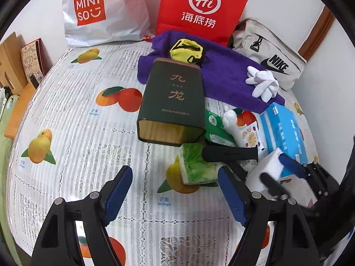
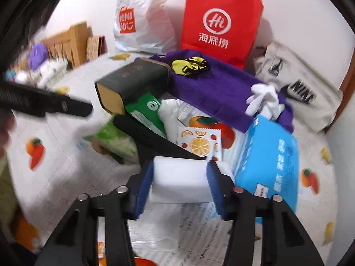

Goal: Organize soft objects
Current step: 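Move the right tool toward the white sponge block, then close the right tool on the white sponge block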

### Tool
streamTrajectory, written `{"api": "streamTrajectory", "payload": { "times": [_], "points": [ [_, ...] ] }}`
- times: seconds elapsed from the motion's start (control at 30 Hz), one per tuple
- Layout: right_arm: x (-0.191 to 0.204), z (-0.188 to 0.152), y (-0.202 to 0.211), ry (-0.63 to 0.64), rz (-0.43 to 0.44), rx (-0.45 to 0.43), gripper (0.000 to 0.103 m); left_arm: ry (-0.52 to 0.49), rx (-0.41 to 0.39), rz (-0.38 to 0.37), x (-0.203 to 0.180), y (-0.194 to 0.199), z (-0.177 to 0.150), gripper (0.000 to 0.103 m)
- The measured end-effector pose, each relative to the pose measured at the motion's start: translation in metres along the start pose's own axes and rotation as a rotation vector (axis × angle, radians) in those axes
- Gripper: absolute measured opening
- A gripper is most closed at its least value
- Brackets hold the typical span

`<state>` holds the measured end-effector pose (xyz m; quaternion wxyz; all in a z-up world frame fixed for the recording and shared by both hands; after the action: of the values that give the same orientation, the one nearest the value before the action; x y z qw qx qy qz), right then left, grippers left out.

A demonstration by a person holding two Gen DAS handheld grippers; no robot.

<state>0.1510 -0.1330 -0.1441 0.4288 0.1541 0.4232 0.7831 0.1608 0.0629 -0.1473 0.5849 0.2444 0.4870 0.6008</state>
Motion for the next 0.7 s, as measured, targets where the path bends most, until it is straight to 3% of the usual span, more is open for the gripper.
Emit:
{"api": "streamTrajectory", "payload": {
  "times": [0.1, 0.33, 0.7],
  "points": [
    [-0.007, 0.003, 0.008, -0.042, 0.052, -0.021, 0.033, 0.0, 0.014, -0.008, 0.0, -0.005, -0.002, 0.078],
    [-0.008, 0.004, 0.021, -0.06, 0.081, -0.039, 0.022, -0.014, 0.034, -0.018, -0.004, -0.013, -0.006, 0.078],
    [-0.01, -0.002, 0.058, -0.107, 0.142, -0.105, 0.019, -0.022, 0.041, -0.034, -0.007, -0.014, -0.01, 0.078]
  ]
}}
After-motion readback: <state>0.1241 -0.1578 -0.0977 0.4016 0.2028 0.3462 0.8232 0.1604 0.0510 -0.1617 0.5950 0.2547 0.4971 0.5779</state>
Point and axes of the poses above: each gripper's, at about its wrist camera, not at the fingertips, and y roughly against the way its jaws point, x to its left, z to its top, the point moved 2 cm from there along -y, roughly the way its jaws point, and after that the axes turned 10 degrees about y, right-handed, at the moved point
